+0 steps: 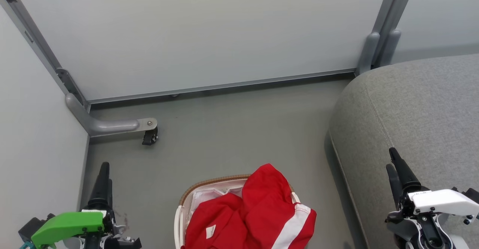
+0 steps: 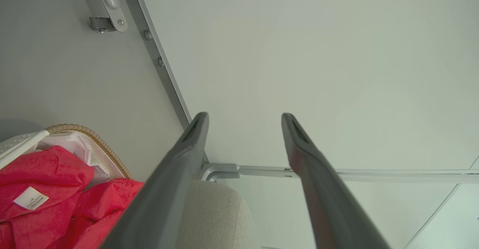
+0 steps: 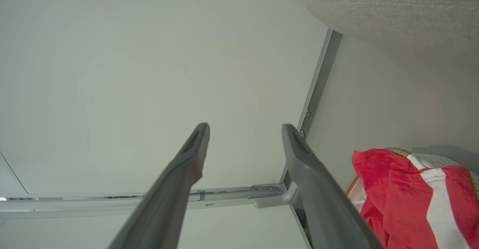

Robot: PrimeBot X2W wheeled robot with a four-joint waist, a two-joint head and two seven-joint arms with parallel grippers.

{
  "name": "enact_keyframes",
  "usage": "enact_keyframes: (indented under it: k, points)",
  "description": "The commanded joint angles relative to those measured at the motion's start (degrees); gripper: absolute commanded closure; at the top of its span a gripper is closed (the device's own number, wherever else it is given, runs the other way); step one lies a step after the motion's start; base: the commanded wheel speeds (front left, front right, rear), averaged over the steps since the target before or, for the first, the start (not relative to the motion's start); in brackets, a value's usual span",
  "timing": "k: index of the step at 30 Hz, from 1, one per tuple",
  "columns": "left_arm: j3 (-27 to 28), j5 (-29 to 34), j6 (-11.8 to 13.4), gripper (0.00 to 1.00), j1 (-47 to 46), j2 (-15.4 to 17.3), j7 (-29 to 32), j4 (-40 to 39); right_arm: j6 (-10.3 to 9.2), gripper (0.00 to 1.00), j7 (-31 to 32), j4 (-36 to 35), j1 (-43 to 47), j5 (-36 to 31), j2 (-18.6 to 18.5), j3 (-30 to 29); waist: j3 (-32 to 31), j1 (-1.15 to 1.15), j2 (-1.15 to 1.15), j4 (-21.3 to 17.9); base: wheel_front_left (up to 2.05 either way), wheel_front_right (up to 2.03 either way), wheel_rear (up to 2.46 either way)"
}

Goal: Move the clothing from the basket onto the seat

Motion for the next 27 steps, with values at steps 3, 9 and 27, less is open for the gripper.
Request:
enact_keyframes:
  k: [3, 9, 27]
  points:
    - [-0.6, 5.5, -0.1, 0.0, -2.5, 0.4, -1.2, -0.4, 0.01, 0.0, -1.3, -1.2, -2.3, -4.7, -1.2, 0.6, 0.1, 0.0, 0.0, 0.0, 0.0, 0.0, 0.0]
    - [-1.7, 14.3, -0.1, 0.0, -3.2, 0.7, -2.7, -0.1, 0.02, 0.0, -2.8, -1.6, -3.0, -12.7, -1.7, 0.9, 0.2, 0.0, 0.0, 0.0, 0.0, 0.0, 0.0]
    - [-7.8, 36.6, 3.8, 0.0, -4.0, 2.3, -6.6, 3.3, 0.02, 0.0, -6.7, -2.7, -3.6, -34.3, -2.7, 3.6, 0.4, 0.0, 0.0, 0.0, 0.0, 0.0, 0.0]
